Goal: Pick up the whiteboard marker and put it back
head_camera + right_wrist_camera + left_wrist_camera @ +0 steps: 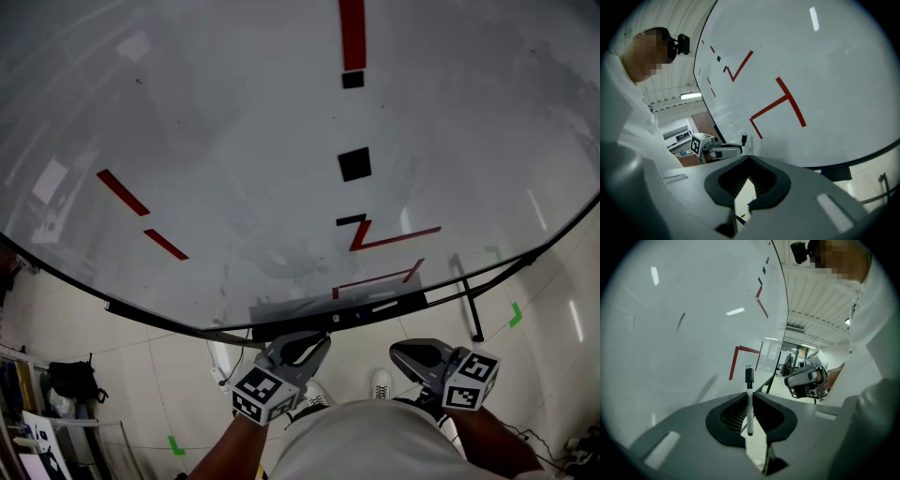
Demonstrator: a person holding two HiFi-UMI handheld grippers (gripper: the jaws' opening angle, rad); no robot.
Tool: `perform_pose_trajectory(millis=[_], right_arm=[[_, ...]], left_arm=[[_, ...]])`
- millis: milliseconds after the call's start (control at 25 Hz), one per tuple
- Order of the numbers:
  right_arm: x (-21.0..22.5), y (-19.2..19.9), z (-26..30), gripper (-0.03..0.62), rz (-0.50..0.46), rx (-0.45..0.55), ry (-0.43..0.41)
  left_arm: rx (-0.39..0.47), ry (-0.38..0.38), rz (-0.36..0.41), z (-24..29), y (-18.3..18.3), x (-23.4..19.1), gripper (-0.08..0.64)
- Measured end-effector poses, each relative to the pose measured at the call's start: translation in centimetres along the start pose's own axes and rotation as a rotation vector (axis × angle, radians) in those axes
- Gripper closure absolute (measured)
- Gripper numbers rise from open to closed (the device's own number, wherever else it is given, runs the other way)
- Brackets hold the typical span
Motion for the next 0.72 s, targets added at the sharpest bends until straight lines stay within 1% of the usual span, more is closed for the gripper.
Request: perform_pose_trajectory(millis=[240, 360, 480, 560, 720], right_arm=[[-0.2, -0.5, 0.7, 0.591, 0.009, 0.005, -0.028], [-0.3, -0.7, 1.0, 0.591, 0.017, 0.010, -0.042], [-0.3, -0.8, 1.2, 0.591, 0.022, 0.016, -0.046], [-0.3, -0.9, 1.2, 0.591, 0.021, 0.019, -0.044], [-0.2, -1.1, 1.4, 0.591, 0.014, 0.016, -0.046]], left_arm=[[0.046, -0.010, -0.023, -1.0, -0.3, 0.4, 0.505], [0.082, 0.012, -0.032, -1.5, -0.6, 0.9, 0.505], [0.117, 0.047, -0.022, -2.2, -0.8, 1.8, 0.505], [0.119, 0.056, -0.013, -2.7, -0.9, 2.4, 0.505], [0.112, 0.044, -0.008, -3.7, -0.8, 3.0, 0.505]])
Point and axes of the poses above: the fingertips, and each gripper's own axes: z forward along the fingers, x to its right, y out of its underside, the point moved 10 cm from there along -z, backward along the fingers, and after that the axes turned 11 degrees about y, right-handed, at the moved point
